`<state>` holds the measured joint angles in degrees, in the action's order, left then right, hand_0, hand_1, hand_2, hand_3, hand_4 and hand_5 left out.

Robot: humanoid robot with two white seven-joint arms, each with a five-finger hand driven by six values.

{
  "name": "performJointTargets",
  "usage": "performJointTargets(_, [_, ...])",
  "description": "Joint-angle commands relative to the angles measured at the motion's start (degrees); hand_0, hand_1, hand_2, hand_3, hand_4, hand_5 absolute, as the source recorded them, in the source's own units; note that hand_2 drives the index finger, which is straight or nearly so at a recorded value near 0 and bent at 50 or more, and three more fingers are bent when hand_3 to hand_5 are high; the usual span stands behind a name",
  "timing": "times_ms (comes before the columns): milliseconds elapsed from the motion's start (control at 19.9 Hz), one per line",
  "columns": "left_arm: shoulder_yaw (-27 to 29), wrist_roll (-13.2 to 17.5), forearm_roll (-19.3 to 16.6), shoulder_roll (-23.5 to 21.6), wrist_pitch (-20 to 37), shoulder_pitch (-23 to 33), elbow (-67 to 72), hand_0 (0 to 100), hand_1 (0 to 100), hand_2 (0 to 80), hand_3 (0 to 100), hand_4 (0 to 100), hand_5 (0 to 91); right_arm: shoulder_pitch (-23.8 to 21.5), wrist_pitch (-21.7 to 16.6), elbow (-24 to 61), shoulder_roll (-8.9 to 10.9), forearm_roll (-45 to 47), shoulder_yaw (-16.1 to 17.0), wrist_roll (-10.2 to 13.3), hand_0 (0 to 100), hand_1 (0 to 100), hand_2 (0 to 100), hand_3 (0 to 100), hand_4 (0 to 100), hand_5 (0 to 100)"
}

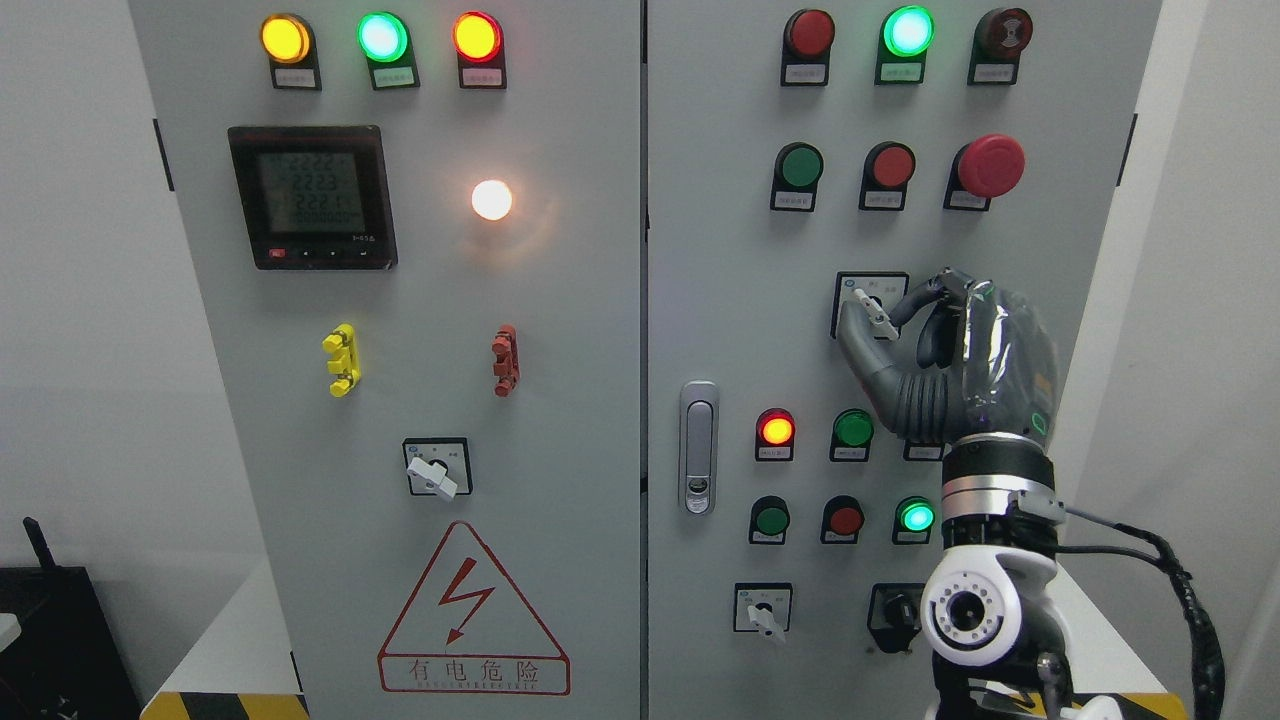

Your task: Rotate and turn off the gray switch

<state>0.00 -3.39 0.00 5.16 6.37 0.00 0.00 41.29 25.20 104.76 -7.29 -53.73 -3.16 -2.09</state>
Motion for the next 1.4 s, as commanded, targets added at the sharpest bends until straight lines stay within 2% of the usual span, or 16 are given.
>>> performJointTargets(0, [0.44,0.05,1.14,0.03,0.04,-0.53,-1.40,12,39,0.0,0,0,0.0,0.11,-0.07,0.01,0.00,0.02,-0.09,-0.02,37,48,70,100,100,100])
performJointTargets(1354, [0.44,0.05,1.14,0.03,0.04,-0.53,-1.40,12,39,0.0,0,0,0.0,0.11,0.37,0.01,0.00,0.11,-0.80,0.07,45,48,74,100,100,100])
